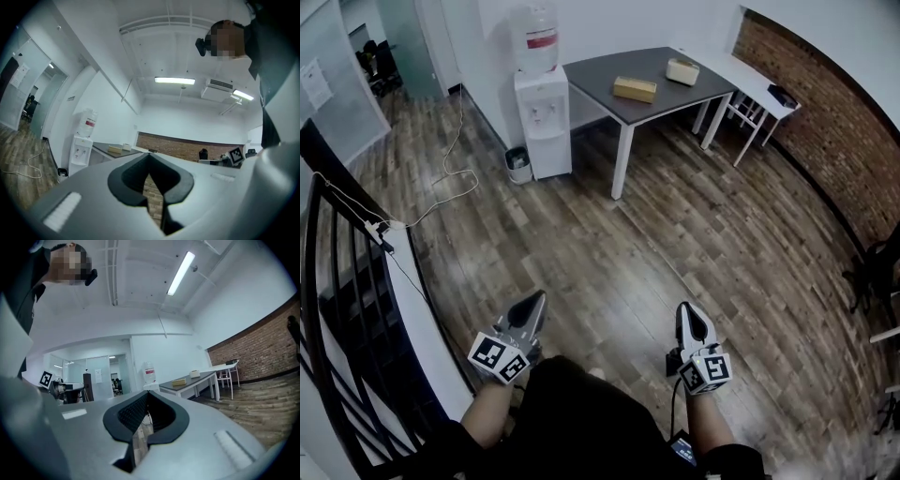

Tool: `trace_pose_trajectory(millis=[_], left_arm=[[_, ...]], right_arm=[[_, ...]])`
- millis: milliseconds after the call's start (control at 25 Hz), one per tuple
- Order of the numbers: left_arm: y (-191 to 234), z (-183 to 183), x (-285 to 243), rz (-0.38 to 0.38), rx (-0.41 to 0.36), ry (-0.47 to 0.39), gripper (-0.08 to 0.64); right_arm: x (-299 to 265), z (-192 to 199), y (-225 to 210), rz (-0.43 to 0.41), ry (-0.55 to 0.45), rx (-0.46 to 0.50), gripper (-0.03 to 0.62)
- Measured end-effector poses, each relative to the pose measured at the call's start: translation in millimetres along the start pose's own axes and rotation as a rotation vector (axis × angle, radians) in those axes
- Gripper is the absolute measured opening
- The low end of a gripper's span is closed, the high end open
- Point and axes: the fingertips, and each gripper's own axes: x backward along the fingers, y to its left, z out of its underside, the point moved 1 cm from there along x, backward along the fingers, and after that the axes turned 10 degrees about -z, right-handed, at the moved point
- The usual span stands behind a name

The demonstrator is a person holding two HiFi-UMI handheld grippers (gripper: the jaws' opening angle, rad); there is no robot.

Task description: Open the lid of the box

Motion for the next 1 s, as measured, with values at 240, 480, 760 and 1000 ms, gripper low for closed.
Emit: trace_pose_trajectory(millis=[240, 480, 760, 1000], left_arm=[[10.5, 12.2, -27.8, 0.013, -0.017, 0.031, 0.0], [48.8, 3.7, -85.3, 0.019, -0.024, 0.026, 0.0], [83.8, -19.4, -160.6, 0.058, -0.009, -0.029, 0.0], [119.7, -30.7, -199.4, 0.102, 0.011, -0.033, 0.0]], right_arm=[[-14.3, 19.0, -17.0, 0.021, 0.041, -0.045, 0.002], [-61.7, -1.1, -45.2, 0.05, 0.026, -0.018, 0.002], [-135.1, -18.4, -67.2, 0.059, 0.01, -0.006, 0.002], [-194.5, -30.7, -82.8, 0.067, -0.015, -0.021, 0.002]])
